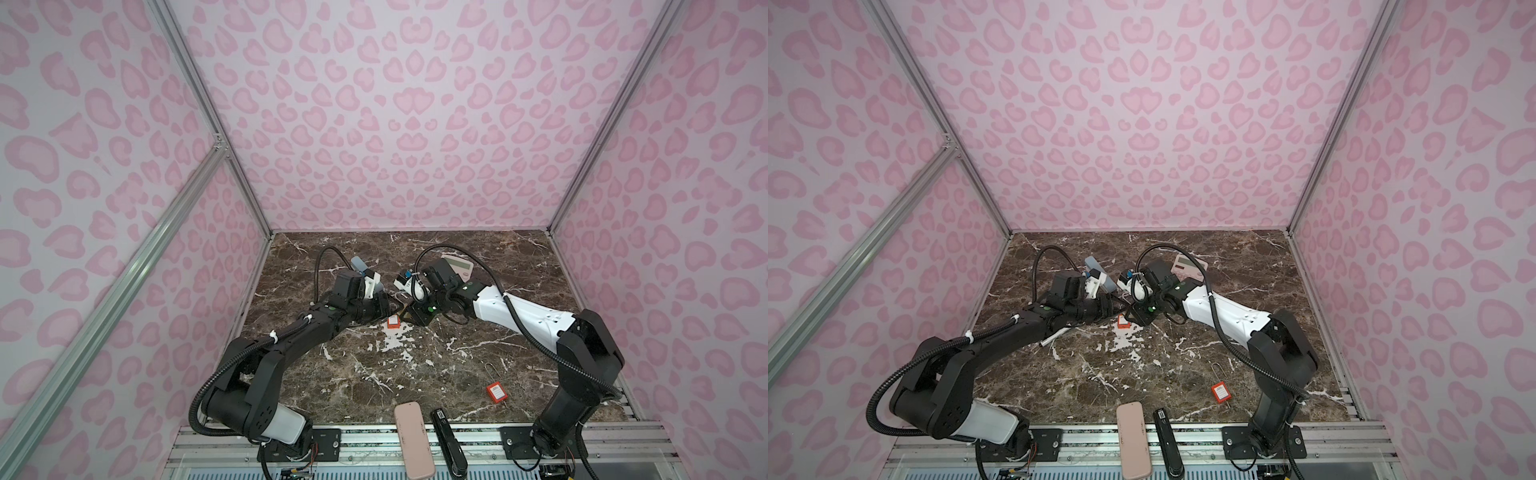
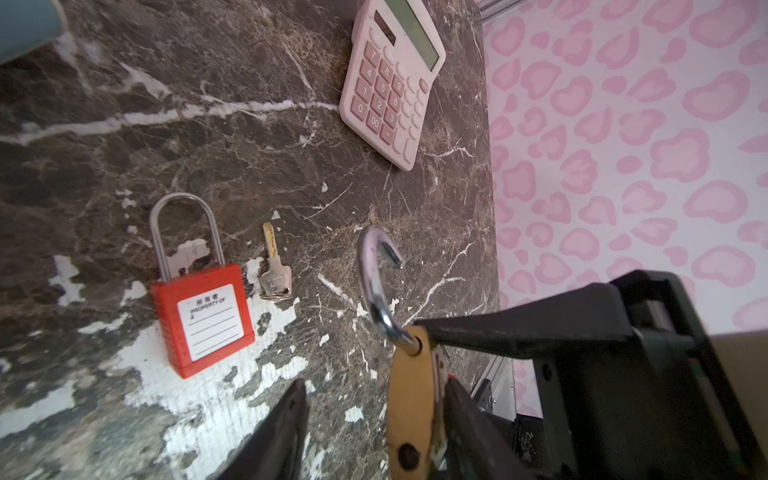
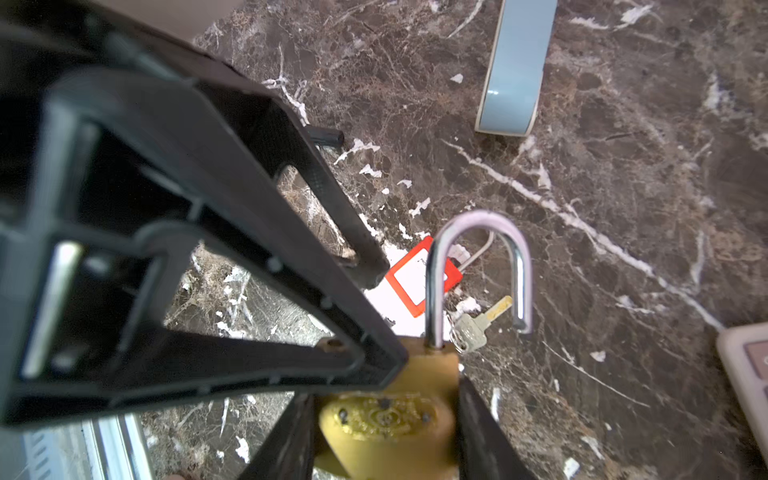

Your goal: Lock with the key

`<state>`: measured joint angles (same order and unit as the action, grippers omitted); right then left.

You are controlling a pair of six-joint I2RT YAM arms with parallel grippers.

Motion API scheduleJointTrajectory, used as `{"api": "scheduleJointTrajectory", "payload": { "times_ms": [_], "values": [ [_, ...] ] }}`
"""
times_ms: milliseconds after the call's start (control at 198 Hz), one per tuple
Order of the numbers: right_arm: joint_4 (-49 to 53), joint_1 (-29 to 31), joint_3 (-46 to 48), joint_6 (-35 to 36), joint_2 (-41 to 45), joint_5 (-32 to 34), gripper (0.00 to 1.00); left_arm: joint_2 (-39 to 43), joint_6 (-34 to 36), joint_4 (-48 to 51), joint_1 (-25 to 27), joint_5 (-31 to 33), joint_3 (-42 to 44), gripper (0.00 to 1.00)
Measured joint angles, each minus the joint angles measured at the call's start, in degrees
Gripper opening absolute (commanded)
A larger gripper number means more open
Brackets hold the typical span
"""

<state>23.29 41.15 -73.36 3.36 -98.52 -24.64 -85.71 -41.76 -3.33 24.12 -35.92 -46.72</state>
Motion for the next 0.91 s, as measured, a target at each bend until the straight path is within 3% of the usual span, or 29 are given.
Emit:
{"api": "scheduleJointTrajectory", "payload": {
  "times_ms": [283, 672, 748, 808, 910],
  "values": [
    [-2.05, 0.72, 0.52, 0.28, 0.09, 1.49, 0.32, -0.81, -0.22, -2.47, 0.37, -1.18, -0.76, 0.2],
    [-4.81, 0.57, 1.01, -0.81, 0.09, 2.21, 0.32, -1.07, -0.9, -4.04, 0.31, -0.7, -1.27, 0.11],
    [-4.81, 0.57, 1.03, -0.83, 0.09, 2.19, 0.35, -1.09, -1.11, -4.04, 0.28, -0.7, -1.27, 0.1],
    [-4.96, 0.57, 1.18, -0.83, 0.09, 2.14, 0.47, -1.16, -1.31, -4.07, 0.26, -0.72, -1.27, 0.09],
    [-4.94, 0.57, 1.2, -0.81, 0.09, 2.14, 0.56, -1.16, -1.73, -4.07, 0.26, -0.74, -1.27, 0.09]
  ]
}}
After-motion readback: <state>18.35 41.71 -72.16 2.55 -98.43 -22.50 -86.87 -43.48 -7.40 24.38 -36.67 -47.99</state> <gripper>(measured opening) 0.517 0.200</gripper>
